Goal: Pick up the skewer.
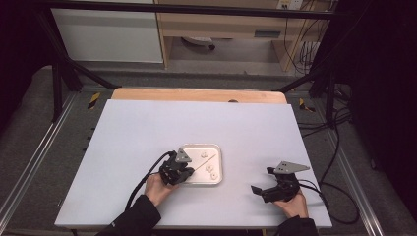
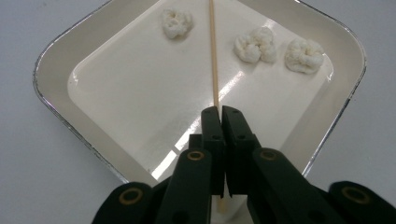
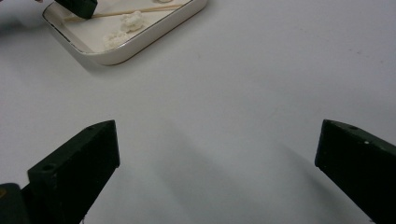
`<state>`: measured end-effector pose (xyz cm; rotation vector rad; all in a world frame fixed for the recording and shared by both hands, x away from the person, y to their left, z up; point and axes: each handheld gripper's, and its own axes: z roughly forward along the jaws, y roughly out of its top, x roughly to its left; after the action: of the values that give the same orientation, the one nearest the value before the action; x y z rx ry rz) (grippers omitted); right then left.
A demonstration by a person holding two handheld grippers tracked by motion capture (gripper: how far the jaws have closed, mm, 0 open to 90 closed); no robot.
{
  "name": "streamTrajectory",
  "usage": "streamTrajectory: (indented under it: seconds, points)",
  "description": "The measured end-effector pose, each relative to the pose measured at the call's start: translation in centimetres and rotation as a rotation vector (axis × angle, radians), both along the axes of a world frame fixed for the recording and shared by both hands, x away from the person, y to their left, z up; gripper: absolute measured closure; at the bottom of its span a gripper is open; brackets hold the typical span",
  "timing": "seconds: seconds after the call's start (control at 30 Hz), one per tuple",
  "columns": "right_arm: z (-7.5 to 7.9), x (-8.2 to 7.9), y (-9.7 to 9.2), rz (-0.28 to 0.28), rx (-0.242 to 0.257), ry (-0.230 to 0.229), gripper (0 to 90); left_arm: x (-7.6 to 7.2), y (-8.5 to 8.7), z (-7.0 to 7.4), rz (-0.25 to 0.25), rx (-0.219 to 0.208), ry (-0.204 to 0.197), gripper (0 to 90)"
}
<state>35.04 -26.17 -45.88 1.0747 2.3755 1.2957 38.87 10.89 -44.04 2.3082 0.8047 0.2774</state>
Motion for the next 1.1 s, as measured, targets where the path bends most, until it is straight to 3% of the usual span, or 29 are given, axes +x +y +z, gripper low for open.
streamTrajectory:
  seconds: [0.23, 1.1]
  points:
    - [0.0, 0.0, 0.0, -0.001, 0.001, 0.002, 0.6, 0.0, 0.1, 0.0, 0.0, -0.021, 0.011, 88.6]
    - [0.0, 0.0, 0.0, 0.003, -0.004, 0.004, 0.6, -0.7, 1.3, 1.7, 0.02, -0.132, -0.049, 88.9]
